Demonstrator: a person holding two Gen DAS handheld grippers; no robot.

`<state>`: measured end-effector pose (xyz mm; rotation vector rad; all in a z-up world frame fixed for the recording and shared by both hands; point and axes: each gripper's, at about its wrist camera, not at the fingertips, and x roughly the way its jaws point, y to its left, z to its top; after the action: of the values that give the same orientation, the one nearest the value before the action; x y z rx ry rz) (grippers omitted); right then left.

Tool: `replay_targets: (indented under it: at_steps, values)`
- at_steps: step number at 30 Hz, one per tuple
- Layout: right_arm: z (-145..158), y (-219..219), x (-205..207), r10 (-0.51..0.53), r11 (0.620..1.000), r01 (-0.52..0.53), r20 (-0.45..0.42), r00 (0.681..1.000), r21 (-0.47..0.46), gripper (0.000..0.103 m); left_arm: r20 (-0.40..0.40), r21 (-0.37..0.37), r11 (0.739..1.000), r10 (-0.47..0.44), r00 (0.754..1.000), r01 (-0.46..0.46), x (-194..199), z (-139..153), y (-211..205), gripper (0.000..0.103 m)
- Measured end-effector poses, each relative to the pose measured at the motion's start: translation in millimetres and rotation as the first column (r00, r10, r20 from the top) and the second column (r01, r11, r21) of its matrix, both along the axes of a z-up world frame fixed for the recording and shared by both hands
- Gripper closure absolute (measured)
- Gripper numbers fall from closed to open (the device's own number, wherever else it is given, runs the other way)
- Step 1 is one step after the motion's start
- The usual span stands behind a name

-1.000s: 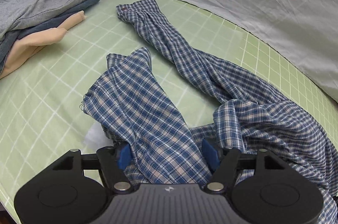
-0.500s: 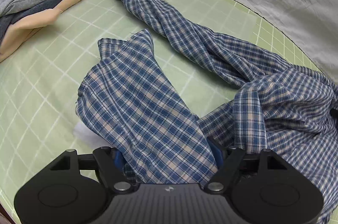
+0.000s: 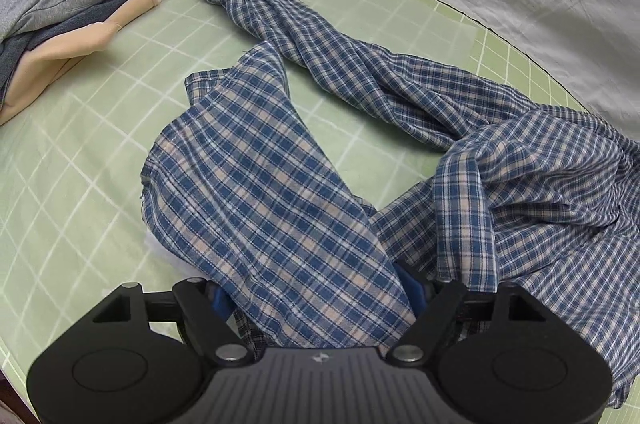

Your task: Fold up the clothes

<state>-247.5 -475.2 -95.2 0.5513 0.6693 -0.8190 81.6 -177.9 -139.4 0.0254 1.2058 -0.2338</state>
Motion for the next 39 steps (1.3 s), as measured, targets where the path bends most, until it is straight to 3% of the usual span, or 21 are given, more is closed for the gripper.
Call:
replay_targets:
  at_steps: [2,4,9,18,20,21,22,31,39]
  values:
    - [-1,19,-7,0.002,1.0,-0.002,-0.002,1.0,-0.002,0.056,0.013,0.002,1.0,-0.016,1.0,0.016,-7,5,3,0.024]
    - [-2,38,-15,0.003,1.0,-0.003,-0.003,1.0,-0.004,0.066,0.022,-0.002,0.999,-0.035,0.999,0.035,-14,9,9,0.024]
    - [6,67,-7,0.051,0.999,-0.051,0.091,0.995,-0.005,0.081,0.022,-0.022,0.998,-0.066,0.998,0.067,-31,15,31,0.023]
    - [-17,107,32,0.098,0.987,-0.109,0.093,0.991,0.12,0.081,0.056,-0.009,0.987,-0.162,0.985,0.163,-34,24,51,0.023]
    - [-20,109,34,0.09,0.987,-0.1,0.089,0.992,0.125,0.088,0.069,-0.002,0.986,-0.169,0.983,0.169,-32,26,53,0.022]
    - [-20,111,33,0.085,0.988,-0.095,0.085,0.993,0.118,0.099,0.071,0.001,0.985,-0.17,0.983,0.17,-32,26,54,0.022]
    - [-19,113,31,0.08,0.99,-0.088,0.08,0.994,0.107,0.101,0.07,0.004,0.985,-0.171,0.983,0.171,-33,26,54,0.022]
    - [7,97,-41,-0.059,0.998,0.059,0.041,0.997,-0.02,0.102,0.033,-0.025,0.99,-0.134,0.99,0.135,-54,18,41,0.022]
    - [16,50,-100,-0.149,0.986,0.149,0.007,0.989,-0.069,0.102,0.045,-0.029,0.994,-0.108,0.993,0.11,-81,19,14,0.022]
